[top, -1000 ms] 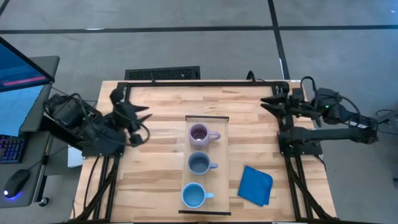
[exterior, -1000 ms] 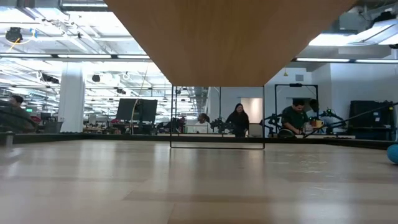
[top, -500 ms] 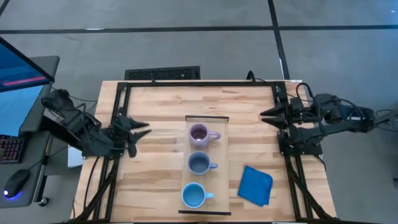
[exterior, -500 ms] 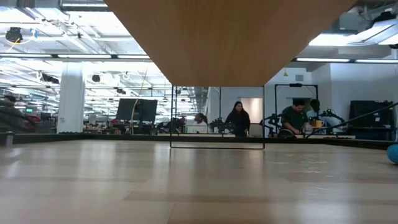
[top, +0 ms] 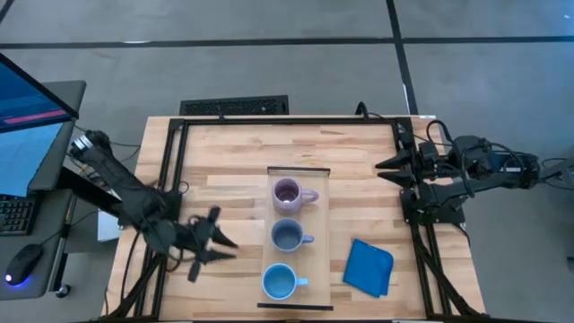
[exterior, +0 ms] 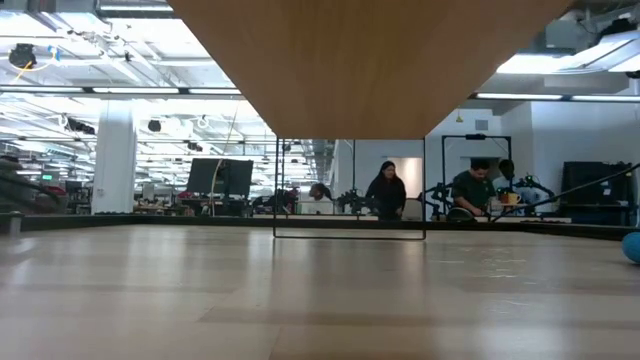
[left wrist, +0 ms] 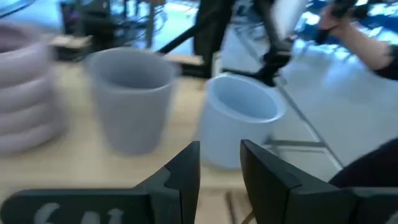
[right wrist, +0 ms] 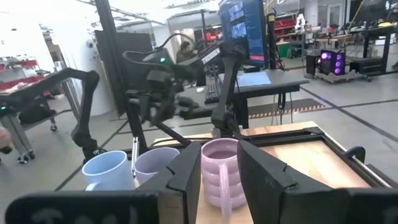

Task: Stack small to large cups/mugs on shelf
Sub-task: Put the light blue mug on the shelf

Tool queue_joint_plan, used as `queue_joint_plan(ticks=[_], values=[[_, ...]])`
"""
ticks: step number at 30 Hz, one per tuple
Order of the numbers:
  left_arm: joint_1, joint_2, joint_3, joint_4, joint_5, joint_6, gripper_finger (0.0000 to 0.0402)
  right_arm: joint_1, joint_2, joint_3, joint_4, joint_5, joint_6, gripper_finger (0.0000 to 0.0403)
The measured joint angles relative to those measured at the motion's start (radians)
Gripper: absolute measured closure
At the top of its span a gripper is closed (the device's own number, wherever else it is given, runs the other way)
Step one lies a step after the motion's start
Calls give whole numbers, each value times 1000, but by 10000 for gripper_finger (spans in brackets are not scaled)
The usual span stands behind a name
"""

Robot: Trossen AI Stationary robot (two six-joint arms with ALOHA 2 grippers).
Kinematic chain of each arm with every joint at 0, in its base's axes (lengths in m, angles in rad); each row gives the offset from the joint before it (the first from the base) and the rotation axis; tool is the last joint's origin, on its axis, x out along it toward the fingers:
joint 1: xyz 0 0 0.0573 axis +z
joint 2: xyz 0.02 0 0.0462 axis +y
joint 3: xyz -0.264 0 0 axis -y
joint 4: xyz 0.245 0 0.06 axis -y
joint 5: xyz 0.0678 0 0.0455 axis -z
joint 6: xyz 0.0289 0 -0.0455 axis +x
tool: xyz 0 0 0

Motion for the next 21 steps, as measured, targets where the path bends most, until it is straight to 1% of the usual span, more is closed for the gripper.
queue_joint_plan(ticks=[3, 8, 13, 18, 21], values=[[-2, 93, 0, 131, 13, 36, 297, 0, 0, 0, 0, 0, -11, 276], [-1, 207, 0, 239, -15, 3, 297, 0, -1, 0, 0, -8, -5, 276], [-1, 271, 0, 283, -21, -76, 297, 1, -1, 0, 0, -10, 4, 276], [-1, 325, 2, 392, -15, -79, 297, 1, -1, 0, 0, -11, 4, 276], [-1, 357, 22, 404, -6, -79, 297, 1, -1, 0, 0, -11, 5, 276]])
